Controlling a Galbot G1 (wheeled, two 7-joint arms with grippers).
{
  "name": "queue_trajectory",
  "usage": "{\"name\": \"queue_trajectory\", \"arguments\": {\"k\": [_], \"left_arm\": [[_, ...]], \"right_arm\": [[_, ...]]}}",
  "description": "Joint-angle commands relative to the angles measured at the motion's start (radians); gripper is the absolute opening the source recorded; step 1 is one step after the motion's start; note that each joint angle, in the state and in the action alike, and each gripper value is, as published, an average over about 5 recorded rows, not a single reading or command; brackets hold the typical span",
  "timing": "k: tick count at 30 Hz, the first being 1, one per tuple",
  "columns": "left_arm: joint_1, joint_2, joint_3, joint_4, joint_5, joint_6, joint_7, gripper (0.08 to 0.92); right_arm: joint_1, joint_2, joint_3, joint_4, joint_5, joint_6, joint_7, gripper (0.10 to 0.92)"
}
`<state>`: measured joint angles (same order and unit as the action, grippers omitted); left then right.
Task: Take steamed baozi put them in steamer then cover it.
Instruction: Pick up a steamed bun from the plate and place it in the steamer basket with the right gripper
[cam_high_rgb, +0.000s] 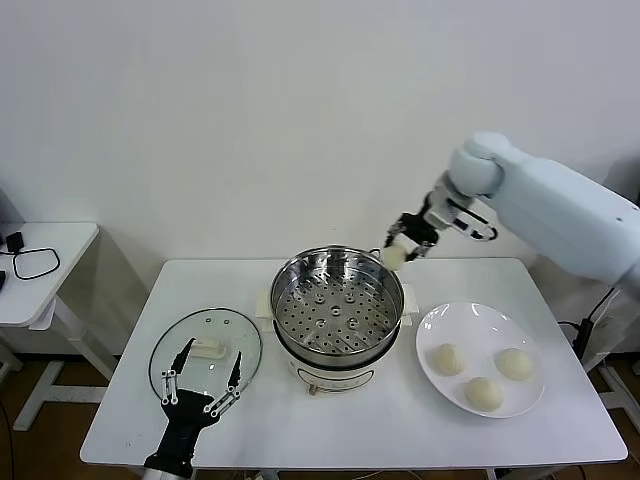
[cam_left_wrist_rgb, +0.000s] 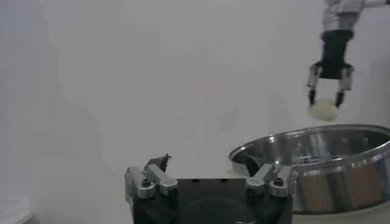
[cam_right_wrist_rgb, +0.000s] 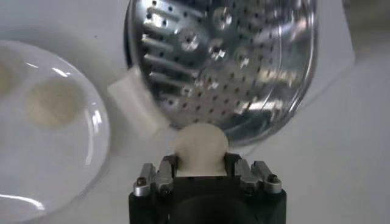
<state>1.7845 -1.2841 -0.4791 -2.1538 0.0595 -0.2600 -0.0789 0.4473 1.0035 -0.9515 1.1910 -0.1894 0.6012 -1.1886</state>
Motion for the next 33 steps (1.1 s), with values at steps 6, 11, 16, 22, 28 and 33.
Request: {"name": "queue_trajectory", "arguments": {"k": [6,11,16,22,28,33], "left_arm": [[-0.002,0.003,-0.001,0.005,-0.005,-0.006,-0.001,0.823],[0.0,0.003,-0.001,0.001,-0.009,-0.007,-0.002,0.823],[0.0,0.003,-0.006,0.002,-0.012,-0.008,-0.002,0.823],[-0.001,0.003,-0.006,0.001,-0.013,-0.009,-0.003,0.823],[0.0,0.003,-0.009,0.0,-0.015,-0.01,-0.004,0.823],[0.002,0.002,-0.01,0.0,-0.014,-0.011,-0.005,0.823]], "right_arm": [[-0.043,0.204,-0.045,-0.087,-0.164,0.103,0.019,0.56],[-0.089,0.242,-0.027,-0.148,-0.214,0.119,0.035,0.561],[-0.115,0.267,-0.01,-0.182,-0.252,0.134,0.047,0.573],[-0.127,0.281,-0.008,-0.199,-0.269,0.139,0.052,0.601],[-0.138,0.281,-0.009,-0.197,-0.278,0.133,0.075,0.688],[-0.124,0.256,0.001,-0.176,-0.246,0.119,0.079,0.804]]}}
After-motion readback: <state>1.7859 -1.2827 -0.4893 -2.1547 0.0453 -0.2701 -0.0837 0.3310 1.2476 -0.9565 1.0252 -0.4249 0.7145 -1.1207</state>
